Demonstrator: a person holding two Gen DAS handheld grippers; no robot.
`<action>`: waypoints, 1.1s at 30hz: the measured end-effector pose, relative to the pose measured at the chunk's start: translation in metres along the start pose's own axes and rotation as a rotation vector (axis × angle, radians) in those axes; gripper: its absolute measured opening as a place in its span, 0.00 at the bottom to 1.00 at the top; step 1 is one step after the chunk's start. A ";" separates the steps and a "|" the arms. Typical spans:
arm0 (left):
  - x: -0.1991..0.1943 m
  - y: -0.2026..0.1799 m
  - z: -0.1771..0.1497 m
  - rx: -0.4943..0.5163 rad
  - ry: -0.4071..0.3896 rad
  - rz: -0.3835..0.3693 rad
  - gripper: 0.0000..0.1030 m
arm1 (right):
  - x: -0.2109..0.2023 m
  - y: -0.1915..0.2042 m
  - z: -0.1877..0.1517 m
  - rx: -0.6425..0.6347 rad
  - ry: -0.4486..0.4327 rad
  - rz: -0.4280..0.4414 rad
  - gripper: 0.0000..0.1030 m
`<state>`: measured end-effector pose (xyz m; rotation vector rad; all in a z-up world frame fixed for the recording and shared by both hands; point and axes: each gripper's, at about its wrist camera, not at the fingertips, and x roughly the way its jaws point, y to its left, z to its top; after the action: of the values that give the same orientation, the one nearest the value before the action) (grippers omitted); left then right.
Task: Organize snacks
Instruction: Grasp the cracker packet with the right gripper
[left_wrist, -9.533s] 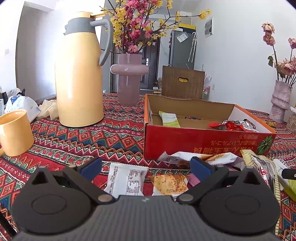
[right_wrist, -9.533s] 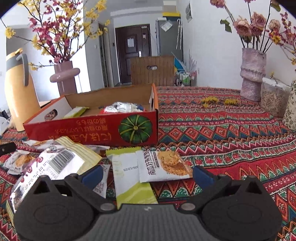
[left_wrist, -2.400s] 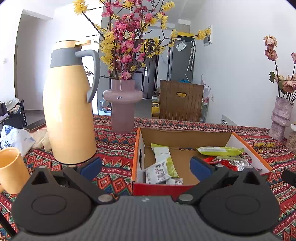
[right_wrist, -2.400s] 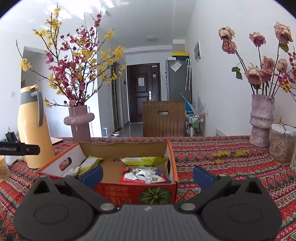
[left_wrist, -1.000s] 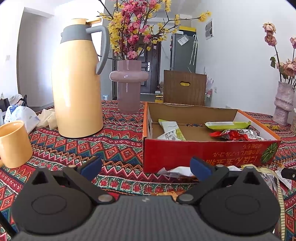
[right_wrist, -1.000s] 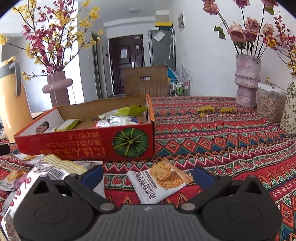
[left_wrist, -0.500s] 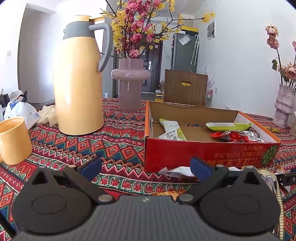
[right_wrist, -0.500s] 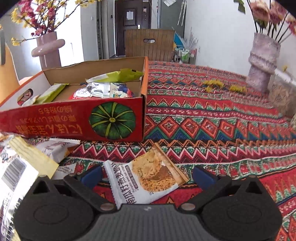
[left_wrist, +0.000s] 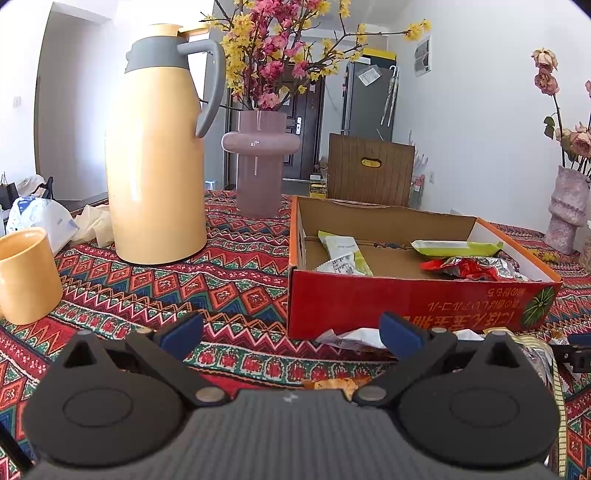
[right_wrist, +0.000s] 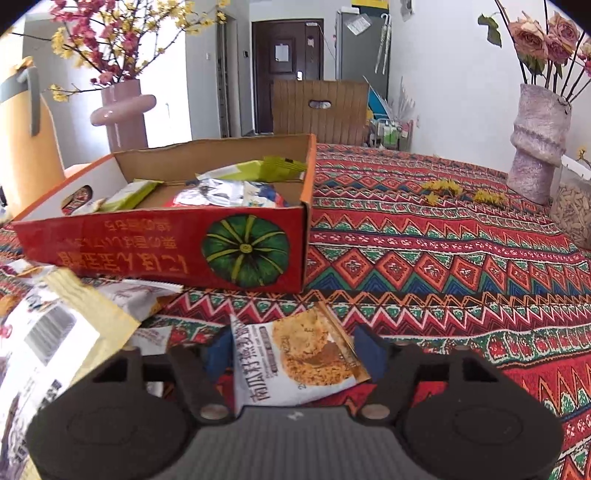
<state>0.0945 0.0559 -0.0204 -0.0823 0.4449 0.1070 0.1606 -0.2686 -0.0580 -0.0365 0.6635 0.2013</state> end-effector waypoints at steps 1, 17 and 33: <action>0.000 0.000 0.000 -0.001 -0.001 -0.001 1.00 | -0.003 0.002 -0.002 0.003 -0.009 0.007 0.41; 0.000 0.001 0.000 -0.001 0.002 0.001 1.00 | -0.067 0.022 -0.017 0.124 -0.346 -0.053 0.22; -0.005 -0.009 -0.002 0.053 0.144 -0.044 1.00 | -0.066 0.022 -0.025 0.130 -0.367 -0.037 0.22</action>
<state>0.0904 0.0466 -0.0193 -0.0477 0.5887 0.0462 0.0902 -0.2608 -0.0360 0.1111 0.3081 0.1246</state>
